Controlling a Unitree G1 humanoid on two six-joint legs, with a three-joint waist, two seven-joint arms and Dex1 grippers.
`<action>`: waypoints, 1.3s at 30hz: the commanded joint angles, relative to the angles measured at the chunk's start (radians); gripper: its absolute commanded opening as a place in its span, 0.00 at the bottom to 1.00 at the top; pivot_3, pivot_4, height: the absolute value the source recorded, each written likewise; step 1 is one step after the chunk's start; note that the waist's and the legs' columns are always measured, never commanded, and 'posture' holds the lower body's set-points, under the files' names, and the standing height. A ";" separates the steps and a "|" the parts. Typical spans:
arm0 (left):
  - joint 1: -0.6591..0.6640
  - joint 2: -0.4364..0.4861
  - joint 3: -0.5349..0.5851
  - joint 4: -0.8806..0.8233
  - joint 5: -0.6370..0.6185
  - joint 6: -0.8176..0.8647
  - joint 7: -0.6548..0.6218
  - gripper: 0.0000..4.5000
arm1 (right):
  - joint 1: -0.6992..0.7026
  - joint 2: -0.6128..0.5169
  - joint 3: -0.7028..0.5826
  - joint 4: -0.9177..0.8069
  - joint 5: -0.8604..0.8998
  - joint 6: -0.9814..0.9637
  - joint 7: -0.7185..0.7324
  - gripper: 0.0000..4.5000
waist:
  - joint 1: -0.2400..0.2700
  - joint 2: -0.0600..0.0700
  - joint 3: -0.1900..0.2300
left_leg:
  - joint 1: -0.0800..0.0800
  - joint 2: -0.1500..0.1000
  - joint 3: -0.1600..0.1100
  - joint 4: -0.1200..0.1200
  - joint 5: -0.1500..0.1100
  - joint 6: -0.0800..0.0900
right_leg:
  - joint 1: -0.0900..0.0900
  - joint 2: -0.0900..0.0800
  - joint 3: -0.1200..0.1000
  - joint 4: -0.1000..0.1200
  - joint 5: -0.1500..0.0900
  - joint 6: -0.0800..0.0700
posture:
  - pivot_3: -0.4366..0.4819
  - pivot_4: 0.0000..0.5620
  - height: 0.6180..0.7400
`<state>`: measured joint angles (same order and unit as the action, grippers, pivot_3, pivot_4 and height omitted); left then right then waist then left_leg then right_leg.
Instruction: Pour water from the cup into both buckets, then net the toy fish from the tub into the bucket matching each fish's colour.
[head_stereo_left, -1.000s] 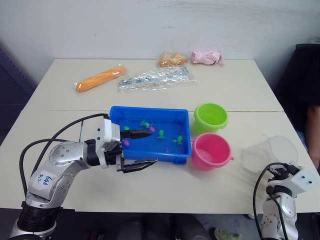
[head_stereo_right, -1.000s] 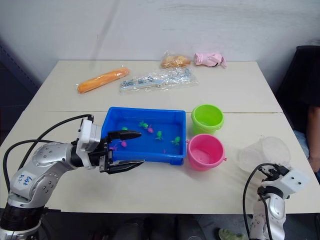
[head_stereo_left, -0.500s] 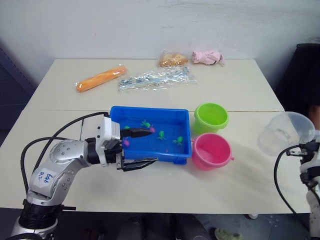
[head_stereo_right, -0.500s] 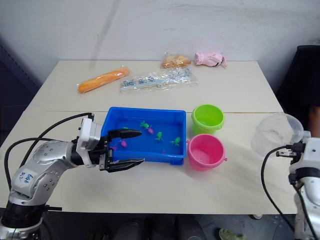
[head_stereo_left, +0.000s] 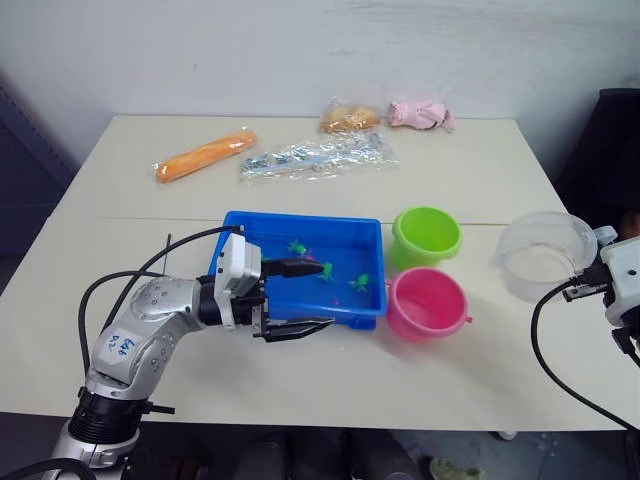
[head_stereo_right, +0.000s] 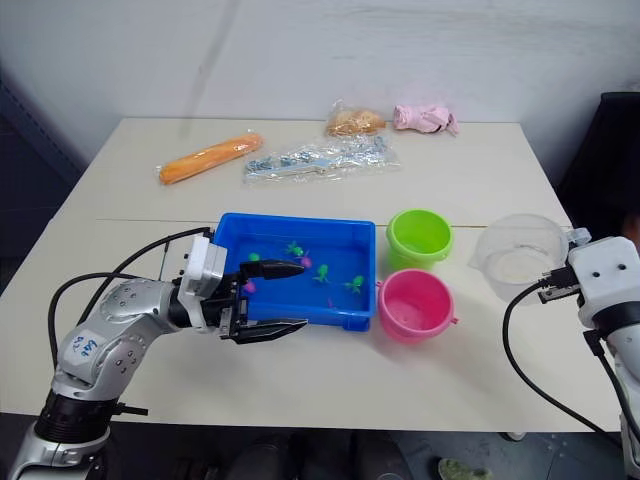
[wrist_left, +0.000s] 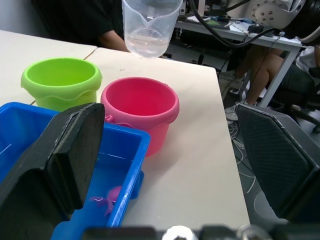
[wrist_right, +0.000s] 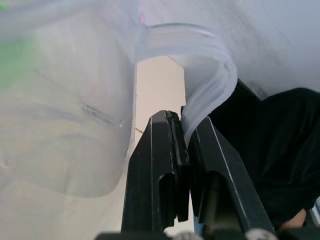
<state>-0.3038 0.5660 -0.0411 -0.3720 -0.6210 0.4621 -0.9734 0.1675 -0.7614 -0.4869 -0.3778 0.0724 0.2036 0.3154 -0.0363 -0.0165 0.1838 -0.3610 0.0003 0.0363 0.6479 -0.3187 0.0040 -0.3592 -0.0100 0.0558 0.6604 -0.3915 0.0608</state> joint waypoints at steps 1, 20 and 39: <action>-0.011 -0.009 -0.004 -0.001 0.011 -0.025 -0.004 1.00 | 0.009 -0.009 -0.006 -0.043 -0.077 -0.061 -0.001 0.01 | 0.005 0.000 0.000 | 0.000 0.000 0.000 0.000 0.000 0.000 | 0.000 0.000 0.000 0.000 0.000 0.000 | 0.48 0.27 1.00; 0.000 -0.037 -0.010 -0.005 0.026 -0.040 0.019 1.00 | -0.034 0.028 0.105 -0.046 -0.399 -0.195 -0.086 0.01 | 0.006 0.000 0.000 | 0.000 0.000 0.000 0.002 0.000 0.000 | 0.000 0.000 0.000 0.002 0.000 0.000 | 0.48 0.27 1.00; -0.014 -0.040 -0.004 0.008 0.030 -0.046 0.017 1.00 | -0.084 -0.010 0.116 0.046 -0.579 -0.378 -0.140 0.01 | 0.006 0.000 0.000 | 0.000 0.000 0.000 0.003 0.001 0.000 | 0.000 0.000 0.000 0.003 0.000 0.000 | 0.48 0.27 1.00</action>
<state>-0.3039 0.5272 -0.0551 -0.3457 -0.5893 0.4353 -0.9544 0.0879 -0.7551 -0.3575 -0.3079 -0.4842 -0.1431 0.2052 -0.0300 -0.0165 0.1839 -0.3610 0.0002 0.0365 0.6507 -0.3180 0.0040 -0.3593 -0.0098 0.0559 0.6630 -0.3914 0.0608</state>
